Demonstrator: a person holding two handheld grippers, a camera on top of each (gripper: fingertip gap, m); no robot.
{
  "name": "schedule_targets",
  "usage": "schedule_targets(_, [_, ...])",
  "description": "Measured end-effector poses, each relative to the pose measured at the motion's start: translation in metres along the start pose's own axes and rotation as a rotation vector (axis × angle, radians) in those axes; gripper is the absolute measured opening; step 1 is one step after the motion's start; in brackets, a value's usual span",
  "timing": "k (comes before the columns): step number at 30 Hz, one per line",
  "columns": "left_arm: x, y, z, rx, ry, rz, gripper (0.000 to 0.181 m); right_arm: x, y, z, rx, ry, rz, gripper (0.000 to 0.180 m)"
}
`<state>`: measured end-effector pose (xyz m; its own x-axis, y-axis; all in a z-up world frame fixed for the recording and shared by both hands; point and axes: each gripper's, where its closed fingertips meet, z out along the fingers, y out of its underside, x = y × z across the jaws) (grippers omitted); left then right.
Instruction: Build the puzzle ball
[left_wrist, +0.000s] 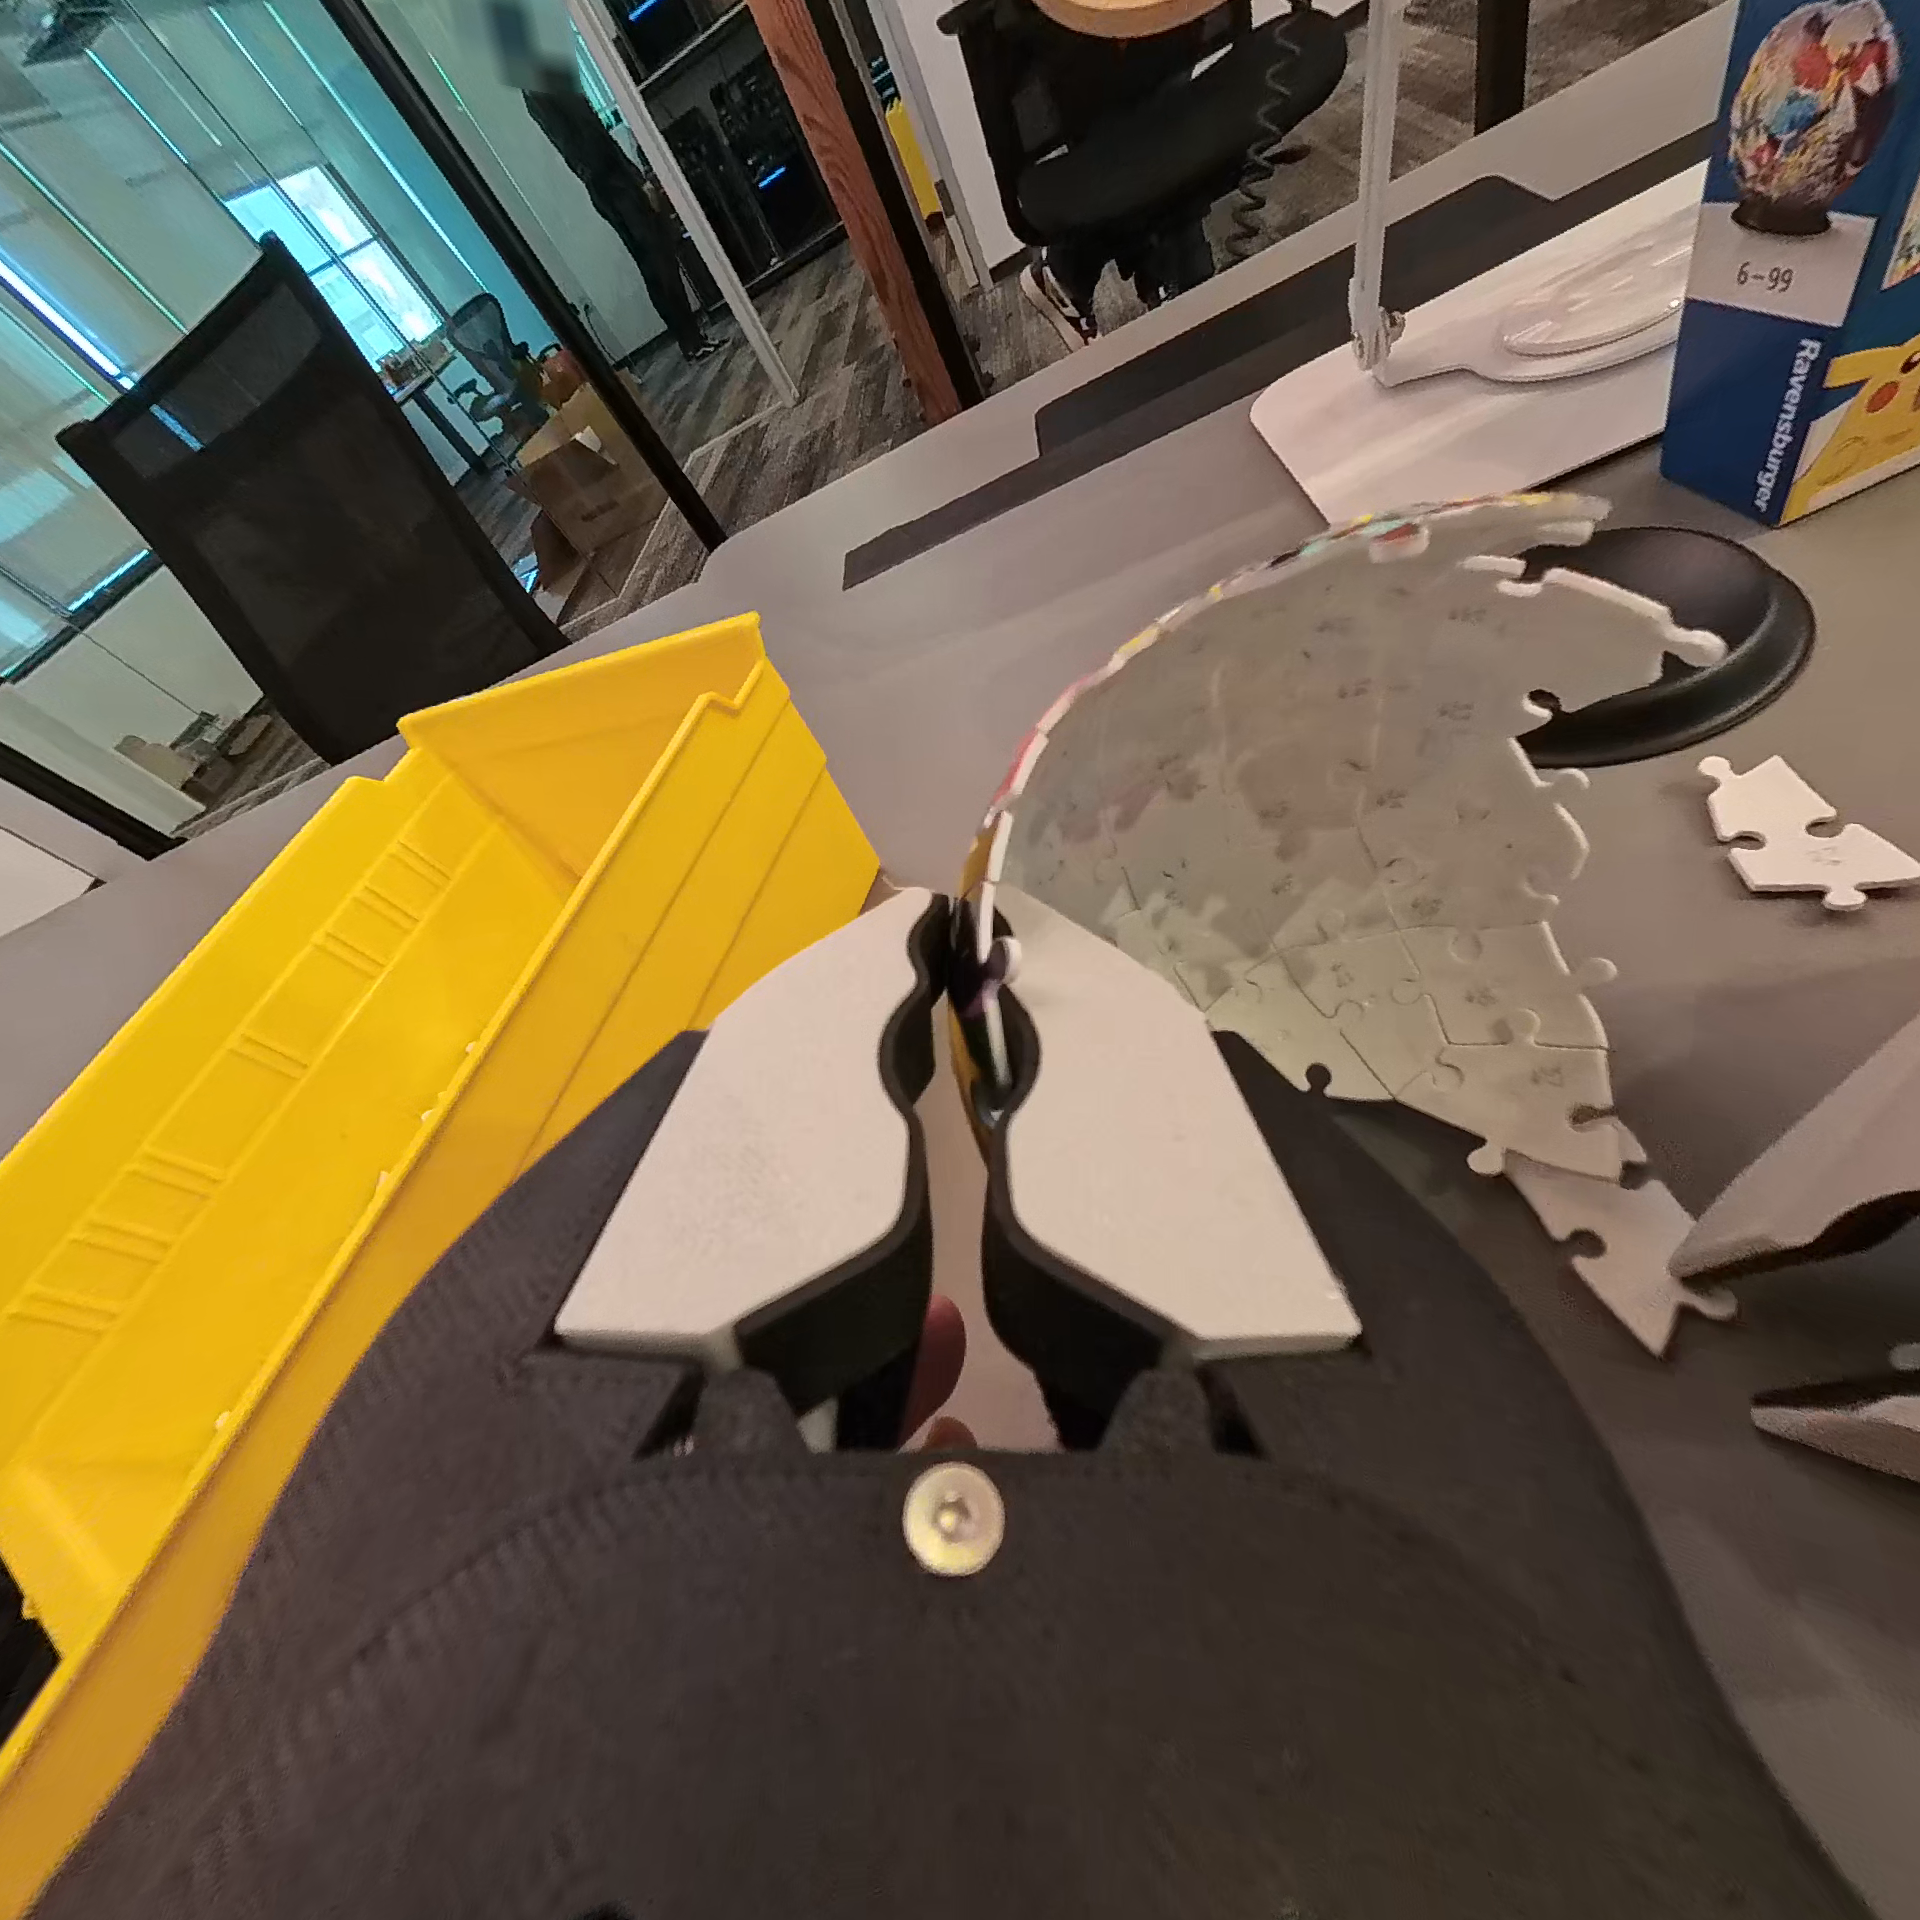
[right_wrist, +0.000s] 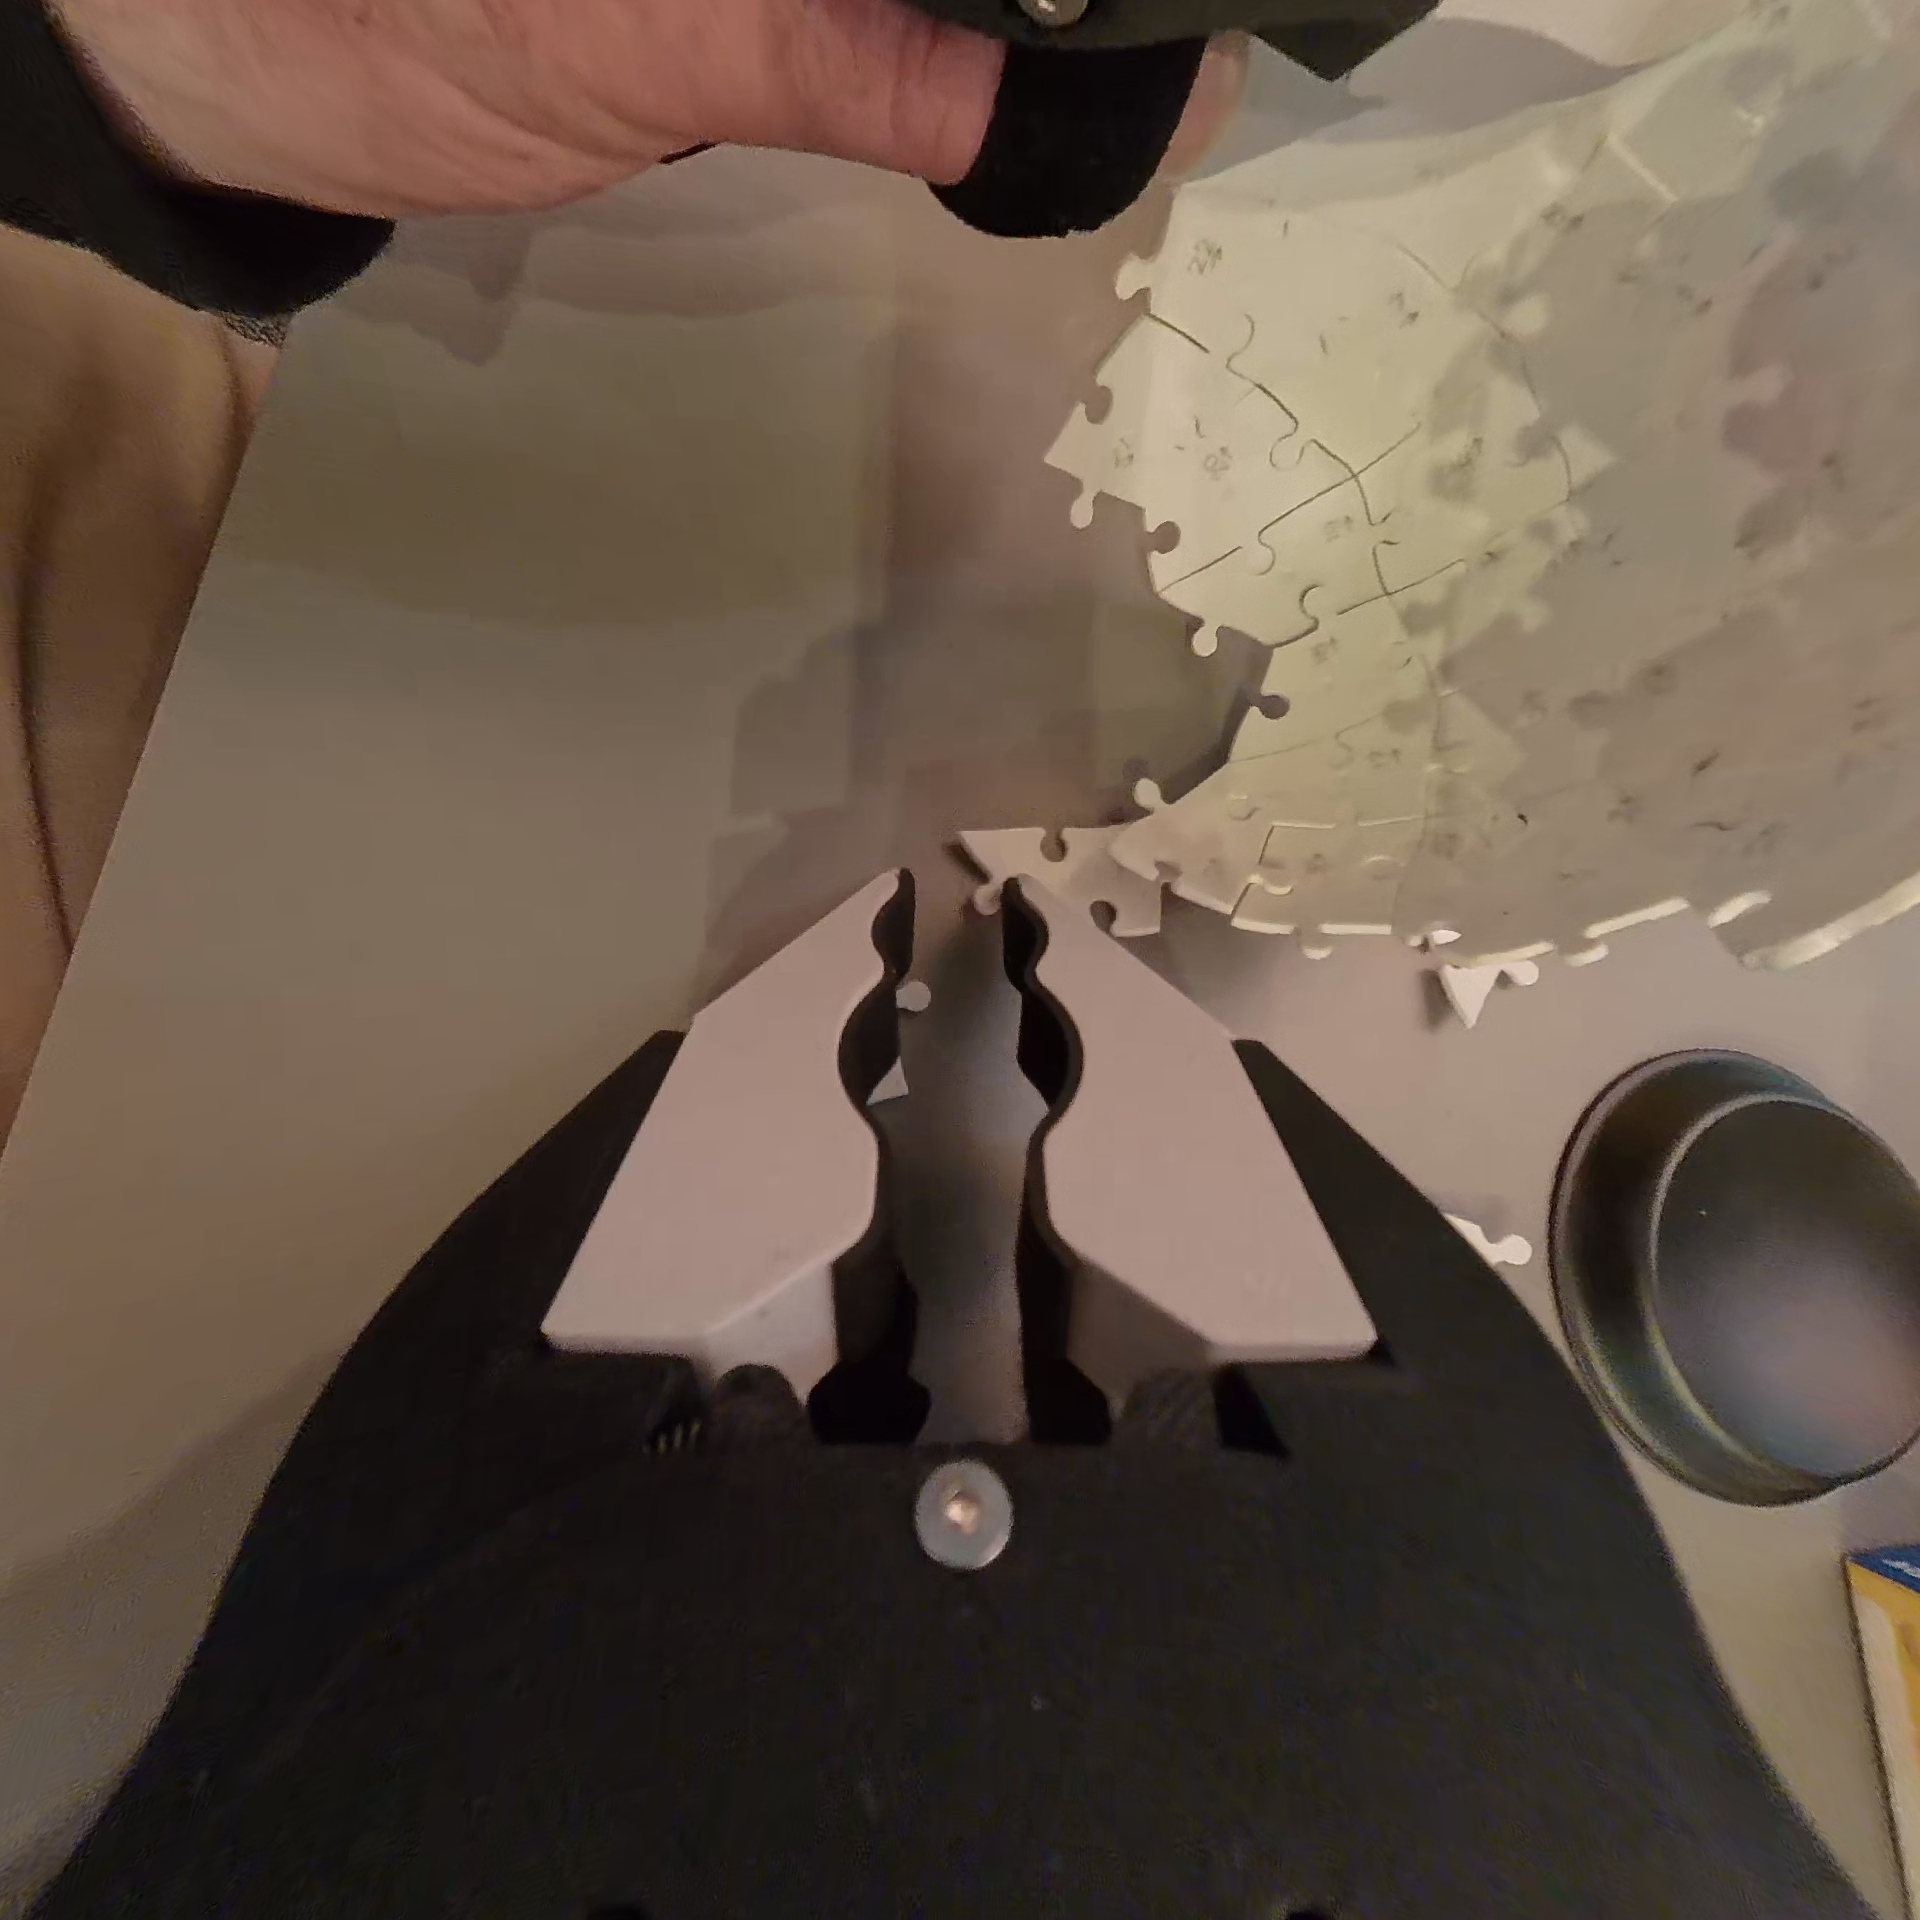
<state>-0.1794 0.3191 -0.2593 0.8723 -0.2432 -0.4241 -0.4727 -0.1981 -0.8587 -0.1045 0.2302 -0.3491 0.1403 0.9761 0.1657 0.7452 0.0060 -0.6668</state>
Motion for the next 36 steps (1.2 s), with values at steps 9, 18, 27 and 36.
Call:
schedule_targets(9, [-0.001,0.000,0.001,0.007,0.000,-0.005,0.004,-0.003,-0.007,-0.002,0.011,0.016,-0.004,0.020])
schedule_targets(18, [0.000,-0.001,0.001,0.011,0.005,-0.007,0.005,-0.012,-0.007,0.002,-0.001,-0.009,0.007,0.021])
schedule_targets(27, [0.001,-0.001,0.001,0.012,0.007,-0.009,0.005,-0.012,-0.011,0.005,0.012,-0.003,0.032,0.026])
schedule_targets(36, [0.006,-0.003,0.001,0.005,0.013,-0.012,0.005,-0.001,-0.015,-0.012,0.050,0.043,0.035,0.030])
